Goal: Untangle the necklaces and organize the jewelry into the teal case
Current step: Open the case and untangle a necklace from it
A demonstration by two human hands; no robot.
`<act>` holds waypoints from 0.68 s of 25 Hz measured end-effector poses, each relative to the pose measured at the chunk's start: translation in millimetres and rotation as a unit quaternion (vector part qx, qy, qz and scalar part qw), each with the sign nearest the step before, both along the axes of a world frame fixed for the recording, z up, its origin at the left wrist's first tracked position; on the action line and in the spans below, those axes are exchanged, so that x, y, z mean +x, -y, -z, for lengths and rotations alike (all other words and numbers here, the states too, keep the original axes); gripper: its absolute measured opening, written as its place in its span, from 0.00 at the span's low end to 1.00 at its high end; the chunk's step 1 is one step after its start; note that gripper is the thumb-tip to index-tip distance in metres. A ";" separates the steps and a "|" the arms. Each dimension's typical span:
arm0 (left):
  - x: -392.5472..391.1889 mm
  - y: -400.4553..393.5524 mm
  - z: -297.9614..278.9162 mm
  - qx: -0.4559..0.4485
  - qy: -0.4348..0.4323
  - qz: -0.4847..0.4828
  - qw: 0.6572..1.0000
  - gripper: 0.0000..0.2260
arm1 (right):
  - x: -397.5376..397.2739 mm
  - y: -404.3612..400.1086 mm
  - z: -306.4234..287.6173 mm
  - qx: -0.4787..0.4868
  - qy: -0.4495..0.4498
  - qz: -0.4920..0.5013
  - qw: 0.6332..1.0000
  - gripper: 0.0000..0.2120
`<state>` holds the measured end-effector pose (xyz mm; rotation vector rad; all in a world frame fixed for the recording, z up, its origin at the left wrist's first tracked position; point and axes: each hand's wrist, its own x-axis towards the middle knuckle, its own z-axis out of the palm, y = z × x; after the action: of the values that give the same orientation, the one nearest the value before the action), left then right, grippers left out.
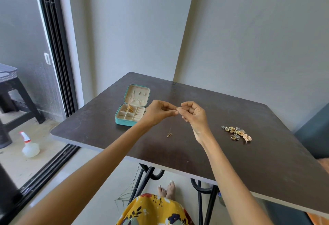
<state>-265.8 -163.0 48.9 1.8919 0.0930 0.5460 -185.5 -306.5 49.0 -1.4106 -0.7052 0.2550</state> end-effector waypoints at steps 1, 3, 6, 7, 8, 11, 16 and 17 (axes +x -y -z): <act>-0.3 -0.7 -0.1 -0.009 0.008 0.002 1.000 0.05 | 0.2 0.4 0.7 0.001 0.000 0.001 1.000 0.07; -1.3 -2.9 -0.3 -0.023 0.023 0.008 0.999 0.03 | 0.9 0.9 3.5 -0.004 0.000 -0.001 1.000 0.08; -1.6 -3.7 0.3 -0.028 0.026 0.021 0.999 0.01 | 1.6 1.8 7.0 -0.016 -0.001 0.006 1.000 0.08; -0.9 -3.4 0.9 -0.029 0.024 0.022 0.999 0.01 | 1.9 1.7 7.9 -0.018 0.002 0.009 1.000 0.08; 0.0 -3.1 1.8 -0.033 0.021 0.023 0.999 0.02 | 2.0 1.6 8.4 -0.021 0.005 0.011 1.000 0.07; 3.5 -3.3 5.5 -0.040 0.009 0.033 0.999 0.05 | 3.1 0.0 10.0 -0.029 0.027 0.018 0.999 0.05; 5.3 -3.3 8.3 -0.039 0.014 0.037 0.998 0.06 | 7.9 0.1 14.7 -0.051 0.079 0.053 0.994 0.03; 5.6 -3.5 7.8 -0.042 0.016 0.030 0.999 0.06 | 7.9 0.0 15.6 -0.059 0.085 0.055 0.993 0.02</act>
<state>-260.2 -159.5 41.0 1.7978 0.0382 0.5230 -177.5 -306.5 33.4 -1.5924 -0.7585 0.0901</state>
